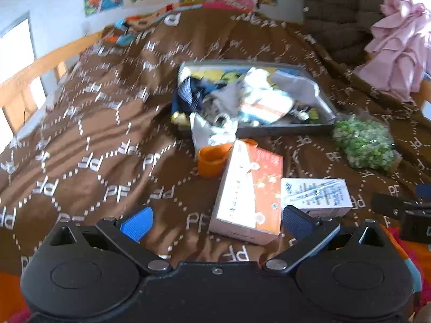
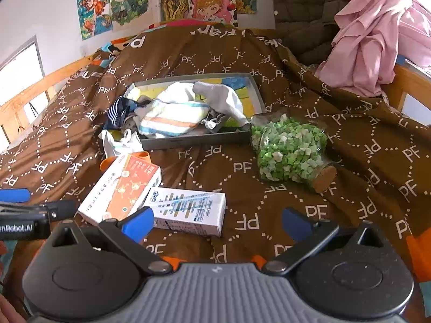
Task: Organize soft objects
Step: 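Lift both grippers away from the tray and look over the remaining items, then grasp the orange strap with the left gripper while the right gripper grasps the white wipe packet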
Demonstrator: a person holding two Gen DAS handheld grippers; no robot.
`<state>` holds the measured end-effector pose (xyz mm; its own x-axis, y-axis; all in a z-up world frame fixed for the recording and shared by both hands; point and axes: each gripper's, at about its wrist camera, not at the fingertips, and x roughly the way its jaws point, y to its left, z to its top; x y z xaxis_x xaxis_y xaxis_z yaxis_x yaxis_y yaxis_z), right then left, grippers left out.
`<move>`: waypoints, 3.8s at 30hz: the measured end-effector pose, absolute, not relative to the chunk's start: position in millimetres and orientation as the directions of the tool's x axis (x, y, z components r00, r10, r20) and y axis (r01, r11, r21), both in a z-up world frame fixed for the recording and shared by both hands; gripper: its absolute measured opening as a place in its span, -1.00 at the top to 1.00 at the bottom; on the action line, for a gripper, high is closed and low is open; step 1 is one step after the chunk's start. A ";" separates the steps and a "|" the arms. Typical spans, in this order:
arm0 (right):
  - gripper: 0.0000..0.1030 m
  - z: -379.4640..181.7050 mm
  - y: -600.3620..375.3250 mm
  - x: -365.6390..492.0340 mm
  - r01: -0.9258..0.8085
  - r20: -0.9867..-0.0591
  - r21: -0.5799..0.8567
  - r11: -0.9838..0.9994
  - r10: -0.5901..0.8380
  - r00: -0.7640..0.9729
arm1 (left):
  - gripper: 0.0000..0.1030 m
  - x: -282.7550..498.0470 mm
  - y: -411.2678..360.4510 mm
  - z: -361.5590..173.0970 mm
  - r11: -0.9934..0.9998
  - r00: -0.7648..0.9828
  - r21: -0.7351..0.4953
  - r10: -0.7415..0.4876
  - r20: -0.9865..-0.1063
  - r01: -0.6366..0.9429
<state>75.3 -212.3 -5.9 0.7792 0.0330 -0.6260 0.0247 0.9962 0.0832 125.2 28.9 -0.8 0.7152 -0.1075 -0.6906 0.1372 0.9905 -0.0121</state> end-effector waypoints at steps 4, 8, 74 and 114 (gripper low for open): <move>-1.00 -9.2 -212.1 78.2 0.008 -0.624 0.130 0.991 0.076 0.777 | -0.99 131.1 37.0 -4.5 0.989 0.673 -0.097 -0.148 -0.725 0.112; -1.00 -11.9 -207.6 80.9 -0.003 -0.618 0.130 0.991 0.083 0.782 | -0.99 131.2 40.6 -3.2 0.989 0.676 -0.116 -0.149 -0.722 0.095; -0.99 -19.5 -106.8 325.5 -0.216 -0.729 0.376 0.901 0.432 0.531 | -0.72 278.7 82.2 -62.6 0.947 0.641 -0.147 -0.303 -0.705 0.286; -0.69 -55.7 -78.9 362.6 -0.100 -0.828 0.405 0.909 0.411 0.381 | 0.22 277.6 67.7 -83.4 0.815 0.622 -0.078 -0.496 -0.606 0.574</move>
<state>362.6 -78.9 -55.7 0.3815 0.4107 -0.8281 -0.1005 0.9090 0.4045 277.6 67.7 -83.4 0.6222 -0.4959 -0.6058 0.5741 0.8151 -0.0776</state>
